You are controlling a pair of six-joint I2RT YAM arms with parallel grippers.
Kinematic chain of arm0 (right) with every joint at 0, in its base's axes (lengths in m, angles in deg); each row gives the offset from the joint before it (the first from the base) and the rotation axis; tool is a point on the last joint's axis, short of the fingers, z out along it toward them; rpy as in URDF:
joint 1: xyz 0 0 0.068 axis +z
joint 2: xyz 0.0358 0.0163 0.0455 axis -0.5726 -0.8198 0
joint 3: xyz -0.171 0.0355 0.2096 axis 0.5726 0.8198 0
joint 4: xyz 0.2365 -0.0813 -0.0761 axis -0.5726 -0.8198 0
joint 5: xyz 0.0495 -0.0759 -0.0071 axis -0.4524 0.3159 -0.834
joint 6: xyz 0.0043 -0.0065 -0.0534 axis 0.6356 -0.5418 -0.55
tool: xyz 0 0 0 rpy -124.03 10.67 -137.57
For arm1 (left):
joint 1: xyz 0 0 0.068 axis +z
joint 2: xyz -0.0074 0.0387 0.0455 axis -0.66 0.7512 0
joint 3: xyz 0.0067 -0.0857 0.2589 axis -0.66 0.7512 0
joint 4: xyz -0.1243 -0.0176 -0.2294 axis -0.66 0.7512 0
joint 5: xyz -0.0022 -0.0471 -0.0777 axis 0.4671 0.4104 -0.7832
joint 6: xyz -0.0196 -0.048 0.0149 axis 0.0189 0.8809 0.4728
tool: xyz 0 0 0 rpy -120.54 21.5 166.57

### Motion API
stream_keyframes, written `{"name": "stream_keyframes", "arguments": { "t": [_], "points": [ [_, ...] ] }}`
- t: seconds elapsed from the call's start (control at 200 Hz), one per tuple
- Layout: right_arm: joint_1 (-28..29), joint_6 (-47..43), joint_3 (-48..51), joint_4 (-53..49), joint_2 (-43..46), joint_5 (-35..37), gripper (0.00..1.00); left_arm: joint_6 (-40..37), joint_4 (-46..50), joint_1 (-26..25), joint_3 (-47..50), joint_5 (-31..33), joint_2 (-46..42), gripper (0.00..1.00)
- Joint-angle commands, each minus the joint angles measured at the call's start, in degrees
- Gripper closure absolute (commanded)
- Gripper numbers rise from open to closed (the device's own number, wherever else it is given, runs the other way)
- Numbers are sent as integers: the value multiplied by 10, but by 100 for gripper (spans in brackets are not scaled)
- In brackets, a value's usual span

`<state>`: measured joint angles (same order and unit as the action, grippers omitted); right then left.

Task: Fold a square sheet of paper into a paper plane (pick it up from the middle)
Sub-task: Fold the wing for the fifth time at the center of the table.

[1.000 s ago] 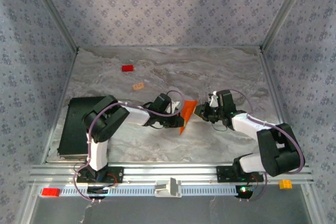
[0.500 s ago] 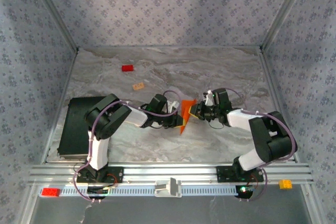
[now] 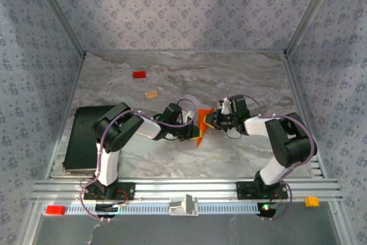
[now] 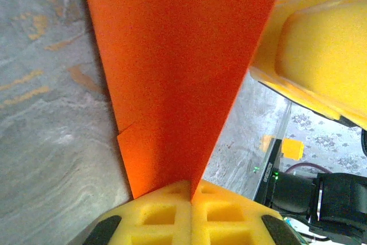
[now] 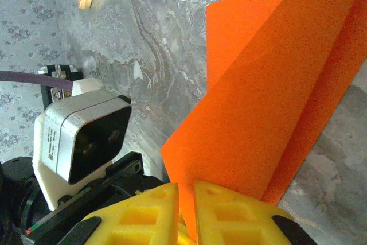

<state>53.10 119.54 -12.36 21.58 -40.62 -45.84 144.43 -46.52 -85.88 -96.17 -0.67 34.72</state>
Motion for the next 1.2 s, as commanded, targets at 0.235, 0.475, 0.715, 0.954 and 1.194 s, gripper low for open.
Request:
{"name": "stream_keyframes", "arguments": {
  "t": [0.235, 0.475, 0.715, 0.954, 1.194],
  "points": [
    [4, -5, -25, 16, -39, -20, 84, 21, 26, 2, 22, 51, 13, 100],
    [3, -9, -33, 17, -57, -26, 84, 35, 24, 3, 29, 62, 15, 100],
    [0, -11, -36, 15, -66, -28, 84, 40, 30, 3, 30, 67, 17, 100],
    [-3, -15, -39, 9, -73, -26, 84, 41, 40, 2, 26, 69, 19, 100],
    [-2, -24, -46, -4, -83, -23, 84, 41, 48, 2, 26, 73, 19, 100]
  ]
}}
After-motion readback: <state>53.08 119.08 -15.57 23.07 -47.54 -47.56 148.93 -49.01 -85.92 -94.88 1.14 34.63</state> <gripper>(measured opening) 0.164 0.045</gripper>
